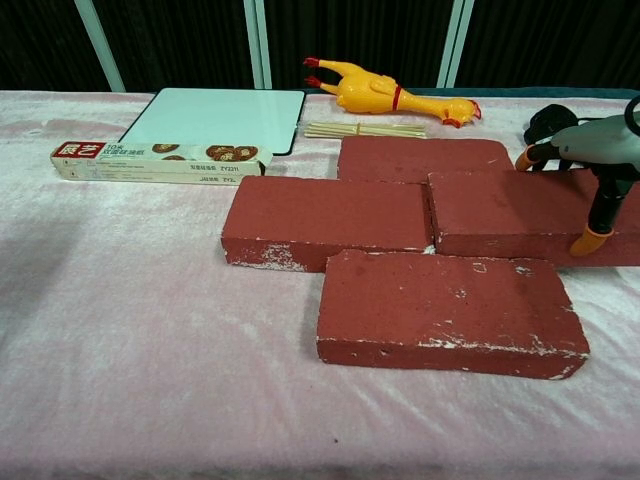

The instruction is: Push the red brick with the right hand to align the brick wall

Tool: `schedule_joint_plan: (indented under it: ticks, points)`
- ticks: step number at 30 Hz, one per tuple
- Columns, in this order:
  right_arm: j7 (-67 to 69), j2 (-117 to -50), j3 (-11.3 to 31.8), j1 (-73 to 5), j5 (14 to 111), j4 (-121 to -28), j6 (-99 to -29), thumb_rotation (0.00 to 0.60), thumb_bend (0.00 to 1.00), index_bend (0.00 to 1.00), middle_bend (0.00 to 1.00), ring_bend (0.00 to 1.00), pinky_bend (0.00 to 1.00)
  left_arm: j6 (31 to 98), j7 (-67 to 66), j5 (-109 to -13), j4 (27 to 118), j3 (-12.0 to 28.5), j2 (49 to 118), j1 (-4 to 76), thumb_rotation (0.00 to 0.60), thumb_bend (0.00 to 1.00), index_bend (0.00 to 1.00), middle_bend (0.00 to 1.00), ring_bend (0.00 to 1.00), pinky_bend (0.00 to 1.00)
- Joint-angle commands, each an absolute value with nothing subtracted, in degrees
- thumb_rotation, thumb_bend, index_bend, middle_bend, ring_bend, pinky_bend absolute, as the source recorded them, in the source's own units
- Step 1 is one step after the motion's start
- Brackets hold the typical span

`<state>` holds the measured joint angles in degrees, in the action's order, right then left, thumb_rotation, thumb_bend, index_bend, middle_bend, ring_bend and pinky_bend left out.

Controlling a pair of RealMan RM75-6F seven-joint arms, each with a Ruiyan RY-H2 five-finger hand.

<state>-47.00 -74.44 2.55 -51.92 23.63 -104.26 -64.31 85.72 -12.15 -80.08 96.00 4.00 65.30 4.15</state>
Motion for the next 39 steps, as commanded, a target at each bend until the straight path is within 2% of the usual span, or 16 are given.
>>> schedule_joint_plan:
  ticks: [1, 11, 28, 34, 39]
  points:
    - [-46.83, -74.77, 2.56, -51.70, 24.08, -104.03, -64.80, 0.600, 0.11, 0.13, 0.07, 0.15, 0.15, 85.72, -12.22, -80.09, 96.01, 4.00, 65.33, 4.16, 0.600, 0.25, 0.05, 0.03, 0.00, 0.00]
    - [-46.96, -74.98, 2.69, -51.64, 24.13, -104.17, -64.68, 0.600, 0.07, 0.09, 0.02, 0.11, 0.15, 85.85, -12.37, -79.91, 96.08, 4.09, 65.40, 4.10, 0.600, 0.25, 0.05, 0.03, 0.00, 0.00]
    - [-47.97, -74.62, 3.14, -52.18, 22.89, -105.03, -64.57, 0.600, 0.05, 0.06, 0.00, 0.09, 0.15, 85.95, -12.54, -79.61, 96.10, 4.25, 65.51, 4.06, 0.600, 0.25, 0.05, 0.03, 0.00, 0.00]
    - [-46.48, -70.40, 4.02, -51.63, 21.66, -107.31, -64.22, 0.600, 0.05, 0.04, 0.01, 0.10, 0.15, 85.98, -12.50, -79.71, 96.04, 4.24, 65.52, 4.07, 0.600, 0.25, 0.05, 0.03, 0.00, 0.00]
    - [-46.42, -65.18, 2.96, -50.86, 19.52, -109.84, -63.47, 0.600, 0.05, 0.03, 0.02, 0.10, 0.15, 86.18, -12.42, -79.85, 96.16, 4.26, 65.56, 4.02, 0.600, 0.25, 0.05, 0.03, 0.00, 0.00]
